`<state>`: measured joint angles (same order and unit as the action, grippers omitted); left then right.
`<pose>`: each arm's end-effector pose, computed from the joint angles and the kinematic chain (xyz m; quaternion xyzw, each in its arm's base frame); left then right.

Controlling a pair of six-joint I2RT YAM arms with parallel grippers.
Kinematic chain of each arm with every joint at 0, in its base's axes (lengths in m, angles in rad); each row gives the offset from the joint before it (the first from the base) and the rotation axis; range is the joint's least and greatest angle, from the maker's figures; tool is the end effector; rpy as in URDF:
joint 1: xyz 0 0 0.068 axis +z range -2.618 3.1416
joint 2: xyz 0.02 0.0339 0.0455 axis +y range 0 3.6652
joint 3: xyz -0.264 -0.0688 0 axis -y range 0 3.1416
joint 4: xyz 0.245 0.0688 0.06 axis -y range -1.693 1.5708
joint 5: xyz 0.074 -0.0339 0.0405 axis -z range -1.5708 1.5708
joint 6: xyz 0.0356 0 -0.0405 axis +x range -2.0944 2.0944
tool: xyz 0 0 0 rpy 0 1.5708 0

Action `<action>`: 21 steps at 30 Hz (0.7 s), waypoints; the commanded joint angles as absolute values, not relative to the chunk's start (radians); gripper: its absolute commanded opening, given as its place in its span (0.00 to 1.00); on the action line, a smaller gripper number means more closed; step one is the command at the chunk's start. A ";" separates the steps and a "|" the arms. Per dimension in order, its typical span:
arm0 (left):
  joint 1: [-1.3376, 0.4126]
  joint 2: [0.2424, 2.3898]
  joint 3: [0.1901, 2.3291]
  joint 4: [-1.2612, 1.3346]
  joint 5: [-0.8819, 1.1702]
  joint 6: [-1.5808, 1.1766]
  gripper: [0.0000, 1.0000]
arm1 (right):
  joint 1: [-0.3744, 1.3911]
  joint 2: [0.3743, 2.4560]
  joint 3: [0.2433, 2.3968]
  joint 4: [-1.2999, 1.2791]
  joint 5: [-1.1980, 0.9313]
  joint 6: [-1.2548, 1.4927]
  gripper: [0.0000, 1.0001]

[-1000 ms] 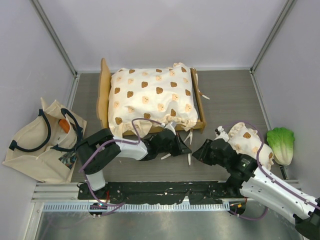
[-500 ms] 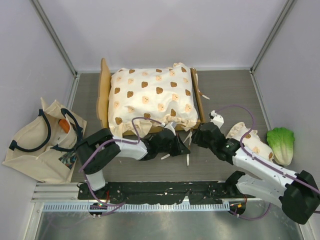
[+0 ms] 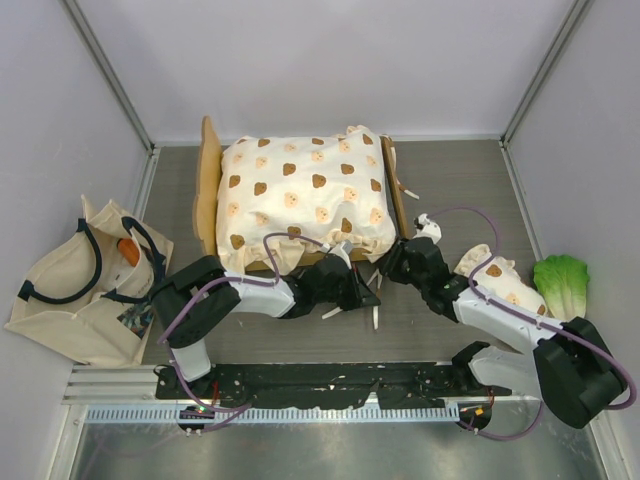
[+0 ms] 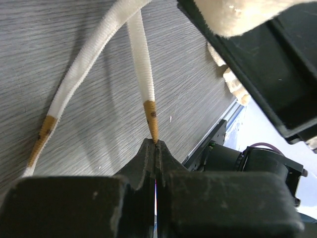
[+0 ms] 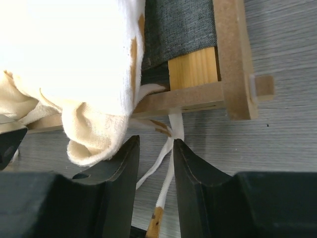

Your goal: Set up the pet bed

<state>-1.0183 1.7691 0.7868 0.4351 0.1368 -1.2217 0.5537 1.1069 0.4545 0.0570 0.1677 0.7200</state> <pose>0.1802 -0.3015 0.1450 -0.0550 0.8687 -0.4658 0.1592 0.1931 0.1124 0.1874 0.1122 0.8740 0.2182 0.4194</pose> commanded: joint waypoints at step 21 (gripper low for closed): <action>-1.009 1.741 0.825 0.440 0.160 -1.203 0.00 | 0.540 1.181 0.391 0.281 0.213 0.647 0.28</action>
<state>-1.0142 1.7691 0.7948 0.4286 0.1440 -1.2213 0.5457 1.1637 0.3939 0.2111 0.1787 0.6811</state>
